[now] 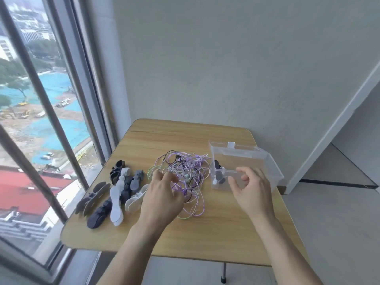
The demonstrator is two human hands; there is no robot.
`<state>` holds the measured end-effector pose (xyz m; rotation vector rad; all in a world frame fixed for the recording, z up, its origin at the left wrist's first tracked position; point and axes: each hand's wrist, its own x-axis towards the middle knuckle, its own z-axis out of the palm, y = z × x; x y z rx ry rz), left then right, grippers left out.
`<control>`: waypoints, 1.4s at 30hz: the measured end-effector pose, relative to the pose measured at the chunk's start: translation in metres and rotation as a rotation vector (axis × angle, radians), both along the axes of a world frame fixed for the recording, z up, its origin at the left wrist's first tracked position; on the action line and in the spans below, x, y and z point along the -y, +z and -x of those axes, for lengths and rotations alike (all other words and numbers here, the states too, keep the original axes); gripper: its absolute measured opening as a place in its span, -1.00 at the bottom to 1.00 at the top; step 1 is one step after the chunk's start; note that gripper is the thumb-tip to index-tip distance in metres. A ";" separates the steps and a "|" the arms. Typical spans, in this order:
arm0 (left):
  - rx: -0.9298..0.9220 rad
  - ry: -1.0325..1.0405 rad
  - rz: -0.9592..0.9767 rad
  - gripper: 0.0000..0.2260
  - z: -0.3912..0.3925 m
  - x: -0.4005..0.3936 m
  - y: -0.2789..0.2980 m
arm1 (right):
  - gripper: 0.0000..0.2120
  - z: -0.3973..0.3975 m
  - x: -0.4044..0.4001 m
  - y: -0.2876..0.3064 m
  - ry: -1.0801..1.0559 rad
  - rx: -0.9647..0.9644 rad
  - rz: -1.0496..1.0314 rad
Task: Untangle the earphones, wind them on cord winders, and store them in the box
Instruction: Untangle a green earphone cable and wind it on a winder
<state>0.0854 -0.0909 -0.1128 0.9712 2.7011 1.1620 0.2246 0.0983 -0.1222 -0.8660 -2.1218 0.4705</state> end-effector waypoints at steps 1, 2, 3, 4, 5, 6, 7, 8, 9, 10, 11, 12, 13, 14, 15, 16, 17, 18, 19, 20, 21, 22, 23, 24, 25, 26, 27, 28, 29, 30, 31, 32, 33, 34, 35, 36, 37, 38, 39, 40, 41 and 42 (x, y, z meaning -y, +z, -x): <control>-0.005 -0.007 0.012 -0.73 0.000 0.002 -0.003 | -0.77 0.001 -0.002 -0.006 0.000 0.007 0.006; -0.008 -0.013 0.016 -0.70 0.001 0.002 -0.007 | -0.77 0.004 -0.003 -0.008 -0.004 -0.001 0.002; -0.002 -0.017 0.017 -0.68 0.002 0.003 -0.011 | -0.77 0.008 -0.004 -0.011 -0.011 -0.008 -0.003; 0.004 -0.030 0.017 -0.66 0.003 0.003 -0.013 | -0.75 0.011 -0.004 -0.013 -0.027 -0.015 0.006; 0.007 -0.049 0.022 -0.65 0.002 0.003 -0.015 | -0.73 0.012 -0.003 -0.012 -0.048 -0.033 0.013; 0.008 -0.063 0.027 -0.64 0.005 0.004 -0.018 | -0.71 0.017 0.000 -0.012 -0.067 -0.072 0.018; 0.000 -0.070 0.024 -0.64 0.005 0.003 -0.021 | -0.71 0.020 0.006 -0.013 -0.077 -0.130 0.015; -0.013 -0.071 0.011 -0.65 0.006 0.003 -0.023 | -0.74 0.023 0.014 -0.014 -0.070 -0.186 0.015; -0.030 -0.067 -0.027 -0.68 0.007 0.003 -0.023 | -0.78 0.027 0.025 -0.015 -0.041 -0.230 0.023; -0.057 -0.059 -0.097 -0.72 0.007 0.002 -0.021 | -0.82 0.031 0.035 -0.016 0.019 -0.256 0.050; -0.090 -0.042 -0.191 -0.74 0.008 0.002 -0.019 | -0.84 0.036 0.043 -0.017 0.098 -0.262 0.100; -0.126 -0.014 -0.287 -0.72 0.010 0.001 -0.016 | -0.85 0.042 0.050 -0.018 0.183 -0.244 0.160; -0.161 0.026 -0.343 -0.66 0.014 0.000 -0.016 | -0.84 0.049 0.056 -0.022 0.260 -0.207 0.217; -0.184 0.064 -0.335 -0.56 0.021 0.000 -0.016 | -0.82 0.053 0.059 -0.024 0.322 -0.159 0.255; -0.187 0.099 -0.259 -0.47 0.029 0.000 -0.017 | -0.79 0.058 0.061 -0.027 0.365 -0.105 0.281; -0.160 0.128 -0.146 -0.40 0.036 0.001 -0.019 | -0.75 0.061 0.063 -0.030 0.392 -0.056 0.300; -0.121 0.150 -0.045 -0.39 0.041 0.002 -0.023 | -0.73 0.063 0.064 -0.032 0.403 -0.015 0.309; -0.086 0.161 0.012 -0.48 0.046 0.002 -0.026 | -0.72 0.064 0.064 -0.034 0.406 0.015 0.312; -0.069 0.163 0.014 -0.64 0.048 0.002 -0.028 | -0.71 0.065 0.063 -0.035 0.404 0.039 0.309; -0.073 0.164 -0.026 -0.80 0.049 0.003 -0.029 | -0.70 0.066 0.062 -0.036 0.403 0.060 0.307; -0.077 0.160 -0.080 -0.90 0.049 0.004 -0.027 | -0.68 0.066 0.061 -0.036 0.401 0.079 0.309; -0.072 0.145 -0.134 -0.94 0.048 0.005 -0.023 | -0.66 0.065 0.060 -0.035 0.398 0.099 0.316; -0.053 0.115 -0.163 -0.94 0.048 0.007 -0.019 | -0.63 0.064 0.059 -0.034 0.392 0.120 0.326; -0.013 0.067 -0.176 -0.91 0.048 0.010 -0.015 | -0.60 0.063 0.059 -0.032 0.385 0.142 0.334; 0.050 0.008 -0.175 -0.85 0.047 0.013 -0.011 | -0.56 0.061 0.058 -0.030 0.376 0.159 0.340; 0.137 -0.053 -0.170 -0.79 0.047 0.016 -0.007 | -0.52 0.059 0.058 -0.028 0.372 0.168 0.347; 0.242 -0.106 -0.180 -0.74 0.047 0.019 -0.003 | -0.48 0.058 0.057 -0.026 0.381 0.171 0.358; 0.355 -0.134 -0.215 -0.72 0.045 0.021 0.001 | -0.43 0.056 0.056 -0.025 0.399 0.173 0.375; 0.438 -0.134 -0.269 -0.73 0.043 0.021 0.004 | -0.39 0.054 0.055 -0.024 0.422 0.181 0.390; 0.469 -0.104 -0.317 -0.77 0.041 0.020 0.006 | -0.35 0.052 0.054 -0.023 0.443 0.200 0.398; 0.429 -0.058 -0.340 -0.79 0.040 0.018 0.007 | -0.31 0.051 0.052 -0.022 0.460 0.227 0.401; 0.344 -0.009 -0.328 -0.78 0.040 0.017 0.007 | -0.29 0.049 0.050 -0.021 0.475 0.256 0.409; 0.261 0.024 -0.302 -0.76 0.040 0.017 0.005 | -0.28 0.048 0.049 -0.020 0.491 0.281 0.426; 0.207 0.035 -0.286 -0.77 0.040 0.017 0.002 | -0.28 0.048 0.049 -0.019 0.507 0.294 0.447; 0.188 0.019 -0.279 -0.78 0.040 0.018 0.001 | -0.29 0.049 0.049 -0.018 0.514 0.289 0.467; 0.190 -0.019 -0.278 -0.80 0.040 0.019 -0.001 | -0.29 0.050 0.049 -0.017 0.514 0.265 0.479; 0.198 -0.067 -0.280 -0.81 0.038 0.020 -0.001 | -0.30 0.051 0.050 -0.017 0.511 0.229 0.476; 0.209 -0.116 -0.279 -0.80 0.036 0.021 0.000 | -0.33 0.053 0.051 -0.016 0.508 0.188 0.458; 0.223 -0.162 -0.281 -0.80 0.033 0.022 0.003 | -0.38 0.054 0.053 -0.015 0.512 0.149 0.431; 0.239 -0.200 -0.287 -0.79 0.029 0.022 0.005 | -0.48 0.055 0.054 -0.014 0.522 0.116 0.400; 0.254 -0.229 -0.297 -0.78 0.027 0.022 0.007 | -0.61 0.056 0.055 -0.013 0.533 0.093 0.368; 0.262 -0.244 -0.305 -0.78 0.025 0.021 0.008 | -0.74 0.057 0.056 -0.013 0.541 0.077 0.342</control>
